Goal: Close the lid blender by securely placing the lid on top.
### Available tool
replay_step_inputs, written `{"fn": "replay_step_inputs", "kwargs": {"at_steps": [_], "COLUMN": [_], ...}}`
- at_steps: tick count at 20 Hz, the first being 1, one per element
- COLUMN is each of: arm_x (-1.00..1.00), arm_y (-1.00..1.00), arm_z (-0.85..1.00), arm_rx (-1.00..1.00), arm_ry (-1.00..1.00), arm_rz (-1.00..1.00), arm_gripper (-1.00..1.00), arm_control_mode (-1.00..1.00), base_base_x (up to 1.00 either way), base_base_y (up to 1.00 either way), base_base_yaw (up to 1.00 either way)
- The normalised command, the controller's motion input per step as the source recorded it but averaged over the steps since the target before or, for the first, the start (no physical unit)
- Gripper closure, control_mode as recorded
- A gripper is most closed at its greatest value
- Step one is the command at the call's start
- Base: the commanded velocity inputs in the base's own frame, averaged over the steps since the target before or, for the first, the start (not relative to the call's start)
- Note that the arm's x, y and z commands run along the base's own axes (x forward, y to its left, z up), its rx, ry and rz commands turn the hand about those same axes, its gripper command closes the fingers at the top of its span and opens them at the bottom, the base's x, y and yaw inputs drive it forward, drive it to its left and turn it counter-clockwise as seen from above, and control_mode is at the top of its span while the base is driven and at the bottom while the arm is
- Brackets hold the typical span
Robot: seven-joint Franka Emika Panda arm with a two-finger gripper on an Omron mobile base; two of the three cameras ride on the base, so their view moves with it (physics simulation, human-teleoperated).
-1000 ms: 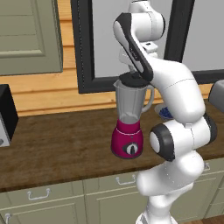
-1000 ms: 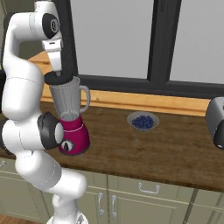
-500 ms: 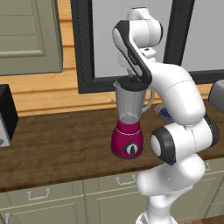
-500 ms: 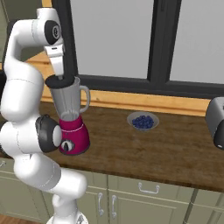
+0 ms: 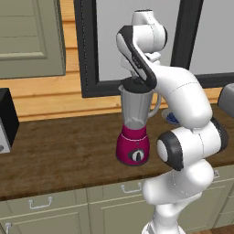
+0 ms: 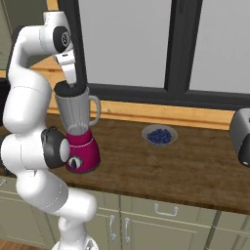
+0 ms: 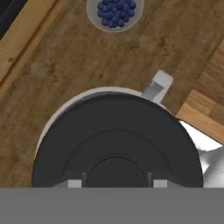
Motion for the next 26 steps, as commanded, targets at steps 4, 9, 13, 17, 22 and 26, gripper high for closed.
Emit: {"fn": "replay_step_inputs", "kwargs": {"at_steps": [4,9,13,17,22,26], "arm_x": [0.24,0.04,0.14,0.10,0.00,0.00], "arm_y": [0.00,0.00,0.00,0.00,0.00,0.00], "arm_z": [-0.14,-0.17,-0.05,-0.02,-0.13,0.01], "arm_rx": [0.00,0.00,0.00,0.00,0.00,0.00], "arm_ry": [-0.02,0.00,-0.07,-0.07,0.00,-0.01], "arm_rz": [0.17,0.18,0.14,0.11,0.07,0.03], "arm_gripper": [1.00,1.00,1.00,1.00,-1.00,-1.00], "arm_control_mode": [-1.00,-1.00,-1.00,-1.00,-1.00,-1.00], "base_base_x": [0.00,0.00,0.00,0.00,0.00,0.00], "base_base_y": [0.00,0.00,0.00,0.00,0.00,0.00], "base_base_yaw": [0.00,0.00,0.00,0.00,0.00,0.00]}}
